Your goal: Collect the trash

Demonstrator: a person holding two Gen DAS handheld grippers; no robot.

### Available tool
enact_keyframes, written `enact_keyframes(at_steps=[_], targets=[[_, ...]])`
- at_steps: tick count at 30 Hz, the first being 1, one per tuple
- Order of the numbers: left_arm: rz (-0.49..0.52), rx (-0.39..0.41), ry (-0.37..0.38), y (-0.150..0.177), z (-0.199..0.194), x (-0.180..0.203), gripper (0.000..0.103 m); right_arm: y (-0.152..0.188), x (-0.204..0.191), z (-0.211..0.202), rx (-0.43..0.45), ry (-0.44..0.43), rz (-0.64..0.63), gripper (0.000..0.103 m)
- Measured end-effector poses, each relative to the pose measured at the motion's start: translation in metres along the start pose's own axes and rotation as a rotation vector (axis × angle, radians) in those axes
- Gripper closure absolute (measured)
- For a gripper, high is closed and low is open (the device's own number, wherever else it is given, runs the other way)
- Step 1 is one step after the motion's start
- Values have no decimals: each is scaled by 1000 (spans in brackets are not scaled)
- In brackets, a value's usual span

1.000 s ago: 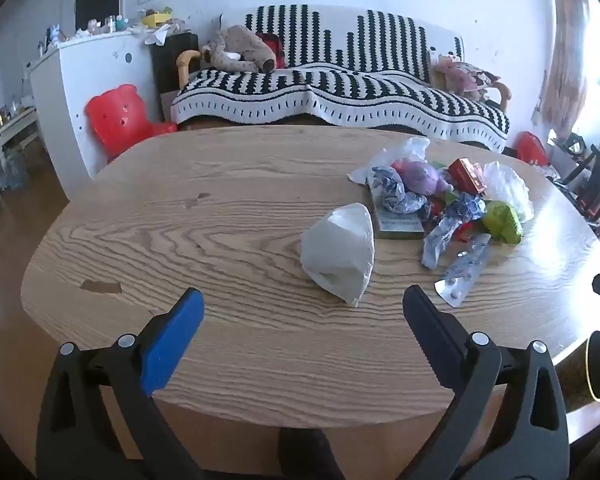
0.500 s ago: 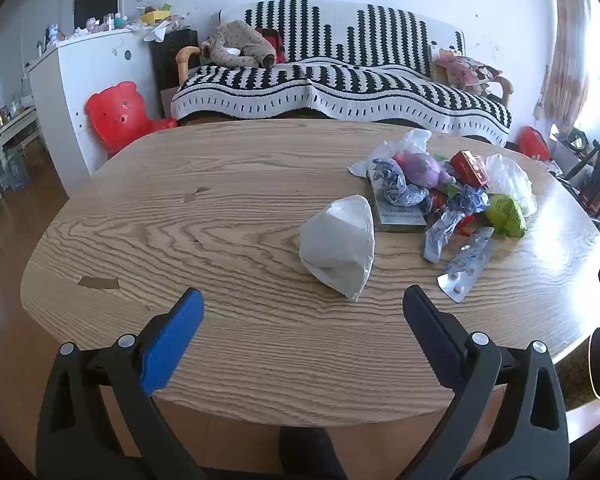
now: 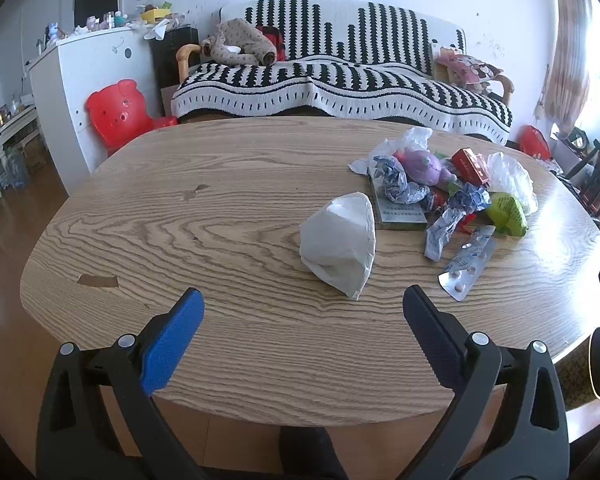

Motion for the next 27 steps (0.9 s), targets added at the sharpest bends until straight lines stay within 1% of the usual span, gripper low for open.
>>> enact_keyframes(at_steps=[27], targets=[[1, -2, -1, 1, 0, 0, 6, 2, -1, 0, 4, 3, -14, 6]])
Point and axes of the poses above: each gripper's, at about its wrist camera, not at the fingertips, and z roughly the way its jaws point, x to its right, y to its underside, the point moved 10 cm from there along z, roughly the way its jaws point, and after that the axes turned 11 degrees about y, right-handed, at the moved point
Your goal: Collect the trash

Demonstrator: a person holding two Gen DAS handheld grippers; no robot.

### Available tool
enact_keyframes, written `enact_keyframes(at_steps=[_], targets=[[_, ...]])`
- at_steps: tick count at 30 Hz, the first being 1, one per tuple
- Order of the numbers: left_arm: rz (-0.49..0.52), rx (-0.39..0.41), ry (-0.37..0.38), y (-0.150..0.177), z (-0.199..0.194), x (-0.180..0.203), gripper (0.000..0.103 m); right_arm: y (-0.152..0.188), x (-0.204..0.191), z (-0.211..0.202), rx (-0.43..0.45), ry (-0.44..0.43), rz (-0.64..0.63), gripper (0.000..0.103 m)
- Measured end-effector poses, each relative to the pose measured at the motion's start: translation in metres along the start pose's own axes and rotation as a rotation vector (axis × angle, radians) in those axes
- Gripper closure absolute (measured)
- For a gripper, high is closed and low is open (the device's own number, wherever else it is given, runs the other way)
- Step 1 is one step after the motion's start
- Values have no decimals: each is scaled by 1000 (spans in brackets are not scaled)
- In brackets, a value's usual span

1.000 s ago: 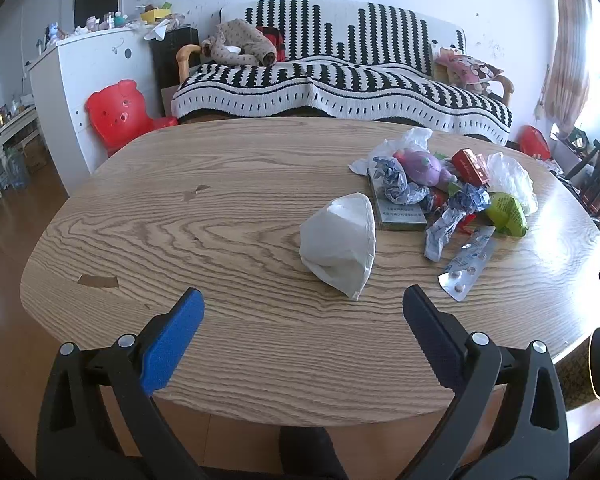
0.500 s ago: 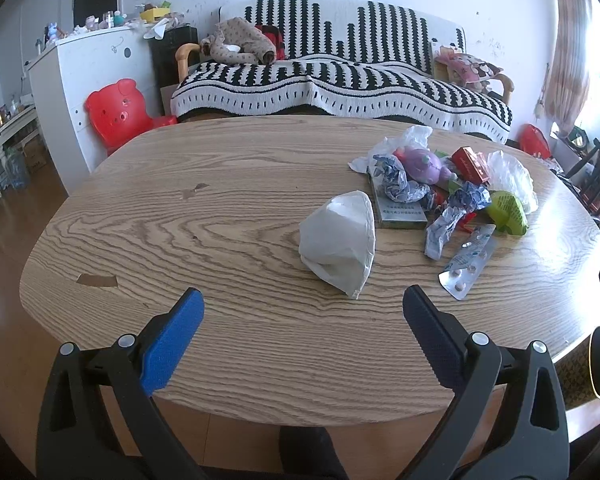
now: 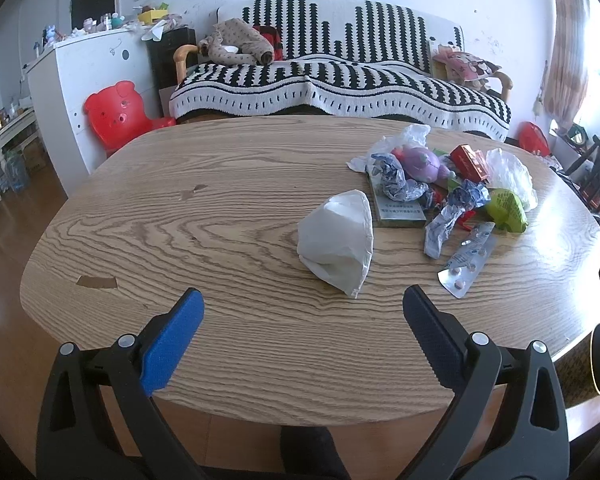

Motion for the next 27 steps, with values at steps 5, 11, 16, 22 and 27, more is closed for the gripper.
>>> enact_keyframes(at_steps=[5, 11, 16, 22, 27], targets=[[0, -2, 0, 1, 1, 1, 6, -1, -2, -1, 4, -1, -8, 6], [1, -2, 1, 0, 0, 0, 6, 0, -5, -2, 4, -3, -15, 6], [-7, -27, 19, 5, 6, 3, 6, -2, -11, 0, -15, -42, -17, 6], [-59, -134, 65, 10, 36, -2, 6, -19, -22, 5, -25, -87, -36, 6], [-38, -173, 75, -5, 55, 6, 6, -36, -34, 31, -51, -77, -76, 6]])
Point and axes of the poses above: each gripper's, at about its wrist camera, not at the fingertips, and z roughly the way its jaws point, x to its right, y to its underside, the point moved 10 cm from there along z, roughly the way its jaws point, and after that the axes turned 11 degrees about y, right-handed, at the moved point
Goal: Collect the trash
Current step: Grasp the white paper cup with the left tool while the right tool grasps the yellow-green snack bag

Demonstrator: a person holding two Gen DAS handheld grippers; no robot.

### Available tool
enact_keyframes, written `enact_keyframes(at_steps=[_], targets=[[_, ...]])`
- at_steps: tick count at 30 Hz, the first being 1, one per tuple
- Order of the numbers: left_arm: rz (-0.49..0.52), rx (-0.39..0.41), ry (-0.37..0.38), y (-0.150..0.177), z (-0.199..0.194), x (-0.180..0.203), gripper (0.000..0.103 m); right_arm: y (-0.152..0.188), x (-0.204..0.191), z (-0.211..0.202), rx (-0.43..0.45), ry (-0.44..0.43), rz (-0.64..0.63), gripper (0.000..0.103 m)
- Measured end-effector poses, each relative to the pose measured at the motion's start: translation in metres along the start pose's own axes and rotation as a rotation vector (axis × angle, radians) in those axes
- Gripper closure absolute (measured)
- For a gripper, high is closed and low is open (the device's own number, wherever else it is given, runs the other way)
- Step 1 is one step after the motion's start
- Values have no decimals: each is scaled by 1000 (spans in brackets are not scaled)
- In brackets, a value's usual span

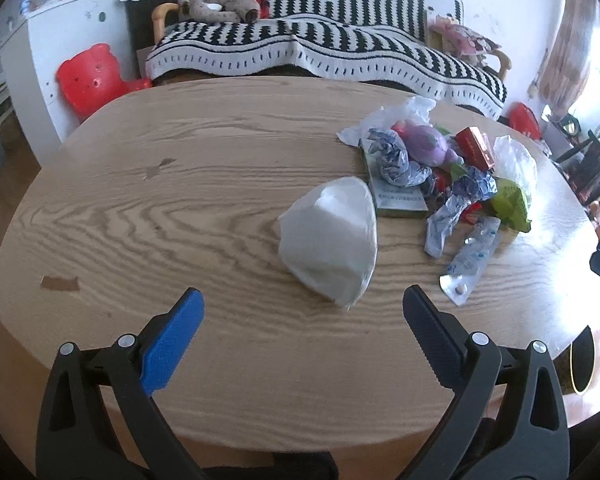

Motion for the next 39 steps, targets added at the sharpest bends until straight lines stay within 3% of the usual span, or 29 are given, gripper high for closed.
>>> enact_keyframes(at_steps=[9, 19, 21, 22, 23, 24, 25, 27, 28, 32, 39], targets=[[5, -47, -25, -22, 32, 0, 6, -25, -3, 90, -97, 50, -44, 6], [1, -85, -71, -28, 63, -6, 6, -43, -6, 145, -158, -30, -39, 6], [12, -89, -84, -28, 66, -4, 6, -42, -8, 148, -167, -42, -39, 10], [18, -89, -88, -29, 67, -3, 7, -44, -9, 148, -161, -38, -47, 17], [27, -85, -94, -30, 66, -1, 8, -45, -11, 148, -159, -37, -56, 28], [34, -81, -97, -31, 65, 1, 17, -45, -13, 147, -159, -40, -62, 32], [47, -74, -97, -32, 62, 5, 25, -45, -13, 146, -158, -35, -66, 34], [49, -76, -91, -31, 59, 9, 50, -45, -16, 141, -154, -43, -69, 36], [42, -79, -84, -30, 57, 11, 56, -43, -17, 137, -150, -42, -74, 37], [22, -59, -71, -31, 49, 11, 56, -43, -17, 117, -113, -42, -81, 47], [33, -6, -61, -42, 19, 33, 56, -42, -8, 73, -53, -71, -60, 48]])
Point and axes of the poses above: each gripper's, at about its wrist camera, not at the fingertips, and z roughly the way its jaws point, x to its right, y to its underside, the point moved 10 cm from there along z, roughly the way its jaws point, and after that the axes turned 11 degrees about y, right-handed, at the moved point
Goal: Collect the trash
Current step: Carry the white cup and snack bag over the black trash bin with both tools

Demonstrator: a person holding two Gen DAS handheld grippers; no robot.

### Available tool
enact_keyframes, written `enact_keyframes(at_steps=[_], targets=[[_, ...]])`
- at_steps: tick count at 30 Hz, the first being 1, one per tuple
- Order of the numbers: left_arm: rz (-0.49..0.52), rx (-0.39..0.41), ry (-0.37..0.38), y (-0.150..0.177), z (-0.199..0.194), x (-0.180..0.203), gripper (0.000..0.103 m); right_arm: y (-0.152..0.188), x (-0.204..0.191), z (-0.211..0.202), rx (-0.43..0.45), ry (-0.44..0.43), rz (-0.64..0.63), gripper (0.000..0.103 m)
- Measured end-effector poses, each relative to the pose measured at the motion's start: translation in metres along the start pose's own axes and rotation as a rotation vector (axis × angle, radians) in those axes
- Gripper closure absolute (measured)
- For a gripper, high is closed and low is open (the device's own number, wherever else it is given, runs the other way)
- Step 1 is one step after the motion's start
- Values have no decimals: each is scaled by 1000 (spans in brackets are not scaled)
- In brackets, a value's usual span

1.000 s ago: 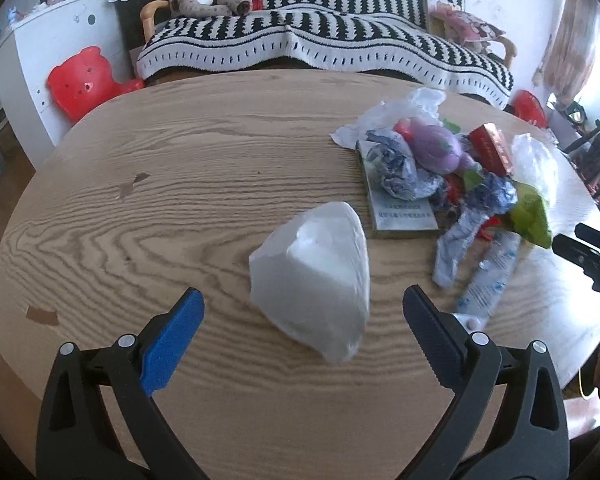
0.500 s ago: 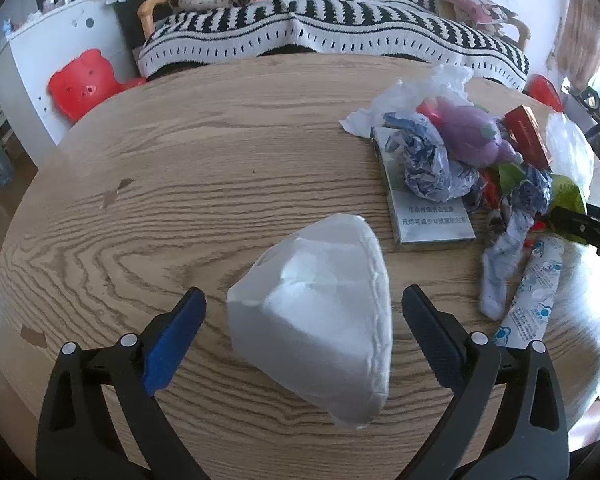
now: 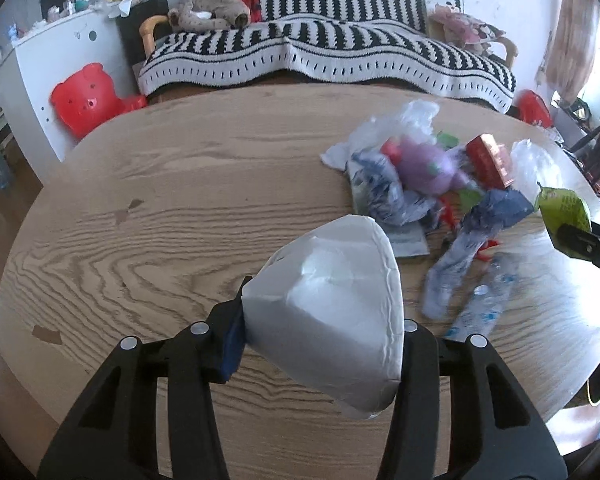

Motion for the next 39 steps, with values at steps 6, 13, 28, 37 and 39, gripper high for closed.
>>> enact_keyframes(at_steps=[6, 13, 28, 37, 39], targets=[[19, 34, 29, -10, -15, 34, 56, 4, 11, -29, 35, -14, 25, 48], [101, 45, 152, -28, -14, 125, 56, 11, 61, -78, 98, 26, 107, 48], [407, -38, 508, 4, 19, 426, 56, 133, 332, -168, 89, 366, 525, 48], [583, -158, 747, 116, 18, 621, 56, 286, 473, -218, 1, 537, 814, 48], [622, -193, 777, 141, 23, 646, 56, 321, 492, -222, -31, 547, 879, 48]])
Point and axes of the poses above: each gripper's, at about its wrist camera, not at the fingertips, and z roughly the way its jaws point, x to its right, y to its underside, the point moved 10 cm from there along z, roughly the way its jaws point, and after that the axes turned 11 degrees about y, right-handed, at the moved point
